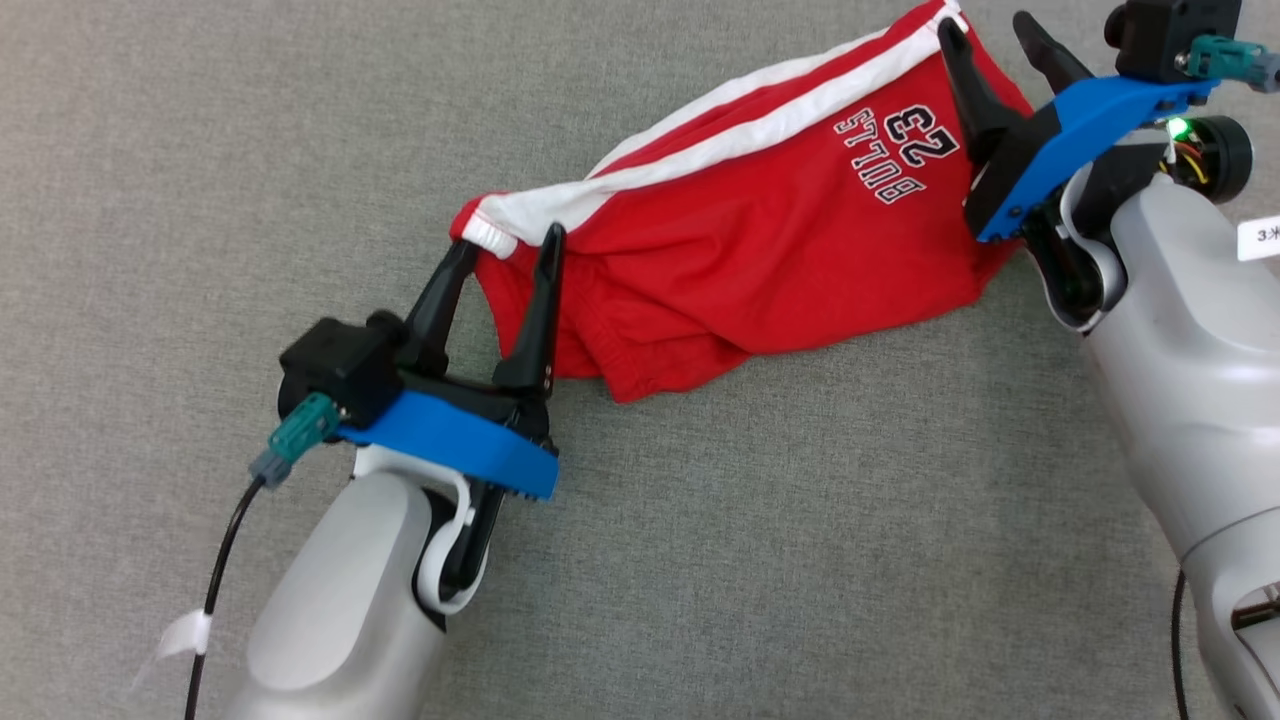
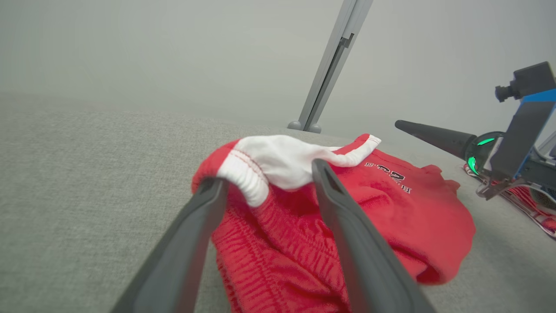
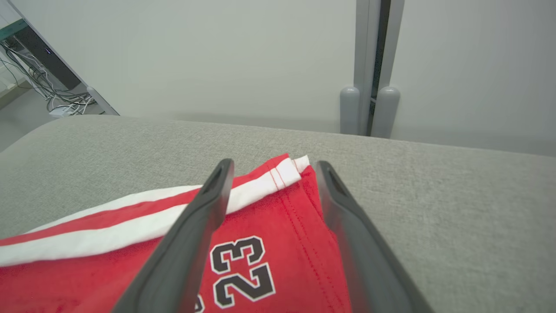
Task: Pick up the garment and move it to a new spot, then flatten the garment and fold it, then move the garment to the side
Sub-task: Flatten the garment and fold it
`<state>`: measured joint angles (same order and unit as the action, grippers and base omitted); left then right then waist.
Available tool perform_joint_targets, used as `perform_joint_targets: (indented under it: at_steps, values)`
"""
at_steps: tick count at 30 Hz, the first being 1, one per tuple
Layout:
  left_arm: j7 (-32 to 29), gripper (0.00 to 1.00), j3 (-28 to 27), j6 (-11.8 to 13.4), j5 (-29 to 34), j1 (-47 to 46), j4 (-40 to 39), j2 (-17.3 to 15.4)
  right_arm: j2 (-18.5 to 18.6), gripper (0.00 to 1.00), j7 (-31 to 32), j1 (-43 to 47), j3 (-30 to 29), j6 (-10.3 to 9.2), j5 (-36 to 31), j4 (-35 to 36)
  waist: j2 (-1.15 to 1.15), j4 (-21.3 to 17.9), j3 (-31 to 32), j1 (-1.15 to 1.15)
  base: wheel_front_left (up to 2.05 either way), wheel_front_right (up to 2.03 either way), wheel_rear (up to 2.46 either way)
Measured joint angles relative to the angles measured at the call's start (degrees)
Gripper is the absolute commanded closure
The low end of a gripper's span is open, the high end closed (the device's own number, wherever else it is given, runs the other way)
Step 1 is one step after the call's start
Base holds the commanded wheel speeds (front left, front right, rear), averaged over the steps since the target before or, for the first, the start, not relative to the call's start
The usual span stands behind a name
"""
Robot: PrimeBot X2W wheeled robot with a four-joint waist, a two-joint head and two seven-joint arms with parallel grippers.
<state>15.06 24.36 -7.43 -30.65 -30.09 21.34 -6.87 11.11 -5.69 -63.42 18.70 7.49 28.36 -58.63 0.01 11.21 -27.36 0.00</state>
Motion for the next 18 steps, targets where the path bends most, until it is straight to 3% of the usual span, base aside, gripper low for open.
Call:
perform_joint_targets:
  at_steps: [10, 18]
  values:
    - [0.0, 0.0, -5.6, 0.0, 3.5, 8.4, -5.8, -1.7, 6.4, 0.0, -1.5, 3.1, 6.6, 0.0, 2.1, -1.9, -0.01, 0.7, 3.6, -0.01, 0.0, 0.0, 0.0]
    - [0.0, 0.0, -16.2, 0.0, 9.9, 12.5, -12.0, -0.7, 9.7, 0.0, 0.4, 4.1, 10.7, 0.0, 2.8, -3.8, -0.01, 1.9, 4.0, 0.0, 0.0, 0.0, 0.0]
